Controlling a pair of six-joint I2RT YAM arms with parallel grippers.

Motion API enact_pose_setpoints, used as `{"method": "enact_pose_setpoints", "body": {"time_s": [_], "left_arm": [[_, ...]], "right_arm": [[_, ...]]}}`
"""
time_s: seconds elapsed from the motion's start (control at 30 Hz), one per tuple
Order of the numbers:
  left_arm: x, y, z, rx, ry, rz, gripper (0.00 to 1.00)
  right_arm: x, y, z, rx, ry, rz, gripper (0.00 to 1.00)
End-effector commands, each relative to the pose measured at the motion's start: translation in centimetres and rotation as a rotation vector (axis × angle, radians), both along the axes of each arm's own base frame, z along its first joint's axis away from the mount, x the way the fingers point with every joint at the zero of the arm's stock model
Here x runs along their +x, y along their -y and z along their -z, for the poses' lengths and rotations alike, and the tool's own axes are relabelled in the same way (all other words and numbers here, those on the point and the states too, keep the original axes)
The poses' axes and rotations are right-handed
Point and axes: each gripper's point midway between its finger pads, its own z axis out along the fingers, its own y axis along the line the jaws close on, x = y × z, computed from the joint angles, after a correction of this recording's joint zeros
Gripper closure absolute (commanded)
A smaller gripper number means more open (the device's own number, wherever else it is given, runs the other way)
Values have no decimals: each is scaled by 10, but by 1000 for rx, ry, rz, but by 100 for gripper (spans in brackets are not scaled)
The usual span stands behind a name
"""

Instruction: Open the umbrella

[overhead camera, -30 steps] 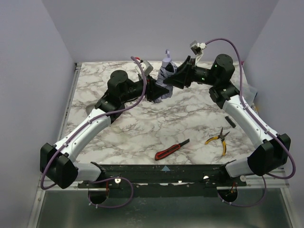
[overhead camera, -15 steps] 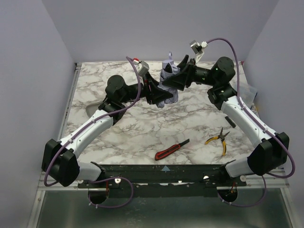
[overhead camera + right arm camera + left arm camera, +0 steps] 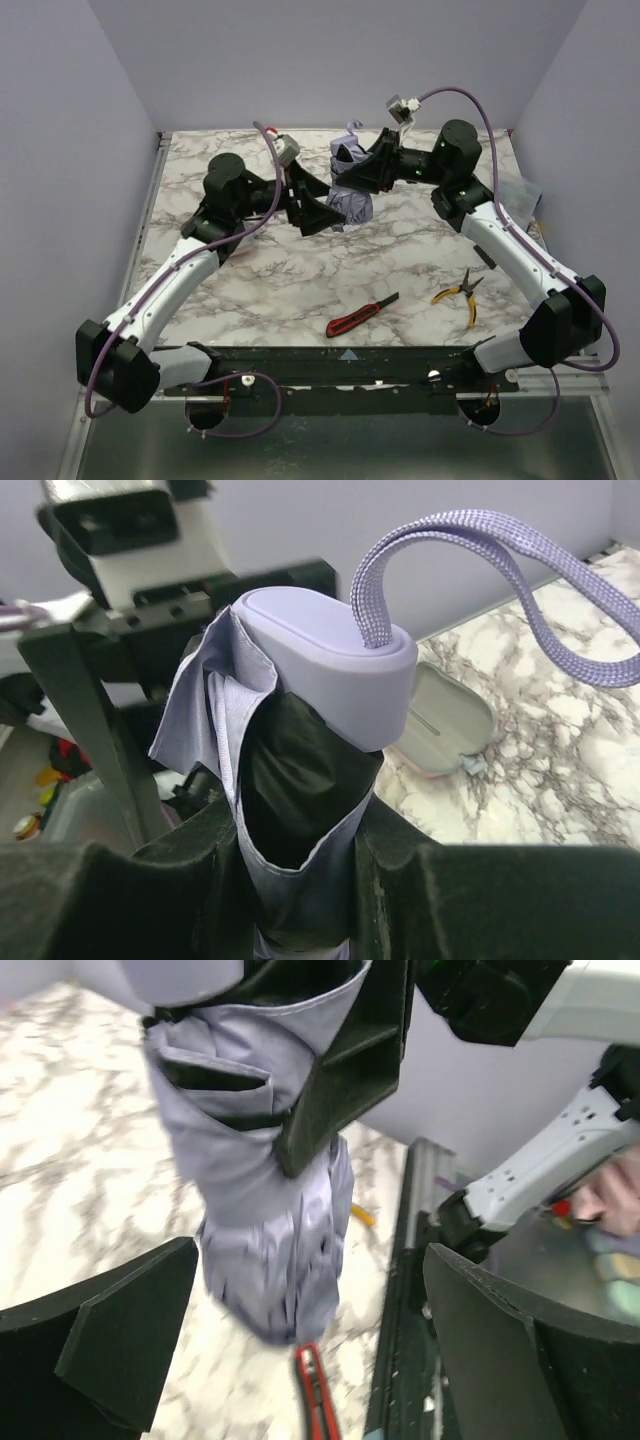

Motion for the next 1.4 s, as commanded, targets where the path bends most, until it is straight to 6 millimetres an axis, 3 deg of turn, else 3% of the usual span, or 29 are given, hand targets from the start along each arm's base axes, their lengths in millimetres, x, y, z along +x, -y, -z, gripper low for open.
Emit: {"method": "enact_pose_setpoints", "body": {"time_s": [0.0,0.13,0.37,0.47,0.6,0.83,0.9,1.13,1.27,1.37], "left_arm": [[-13,-53,1,154,173,-107,2],[-19,-72,-13,230,229,-120,2],[-21,-72,-48,147,200,-152,2],[-19,-67,-49,108,145,-153,2],[-8,-64,-44,65,19,-195,11],[-11,-53,-33,30,-70,-162,21],[-12,-49,-31,24,-89,-143,27],[-11,-44,-33,-2,-119,-129,63],[-11,-45,-36,1,-110,-131,98],[-7,-51,-41,-5,-102,-163,100]], "right_arm": [[0,8,1,-73,146,45,100],[-3,16,26,-194,231,33,100],[-24,23,60,-375,395,-42,100],[-38,19,69,-434,444,-79,100],[-55,3,70,-462,511,-98,100],[-63,-16,70,-476,517,-109,100],[-65,-18,70,-480,518,-104,100],[-69,-16,77,-486,517,-107,100],[-70,-17,77,-471,510,-103,100],[-71,-16,81,-477,508,-105,100]]}}
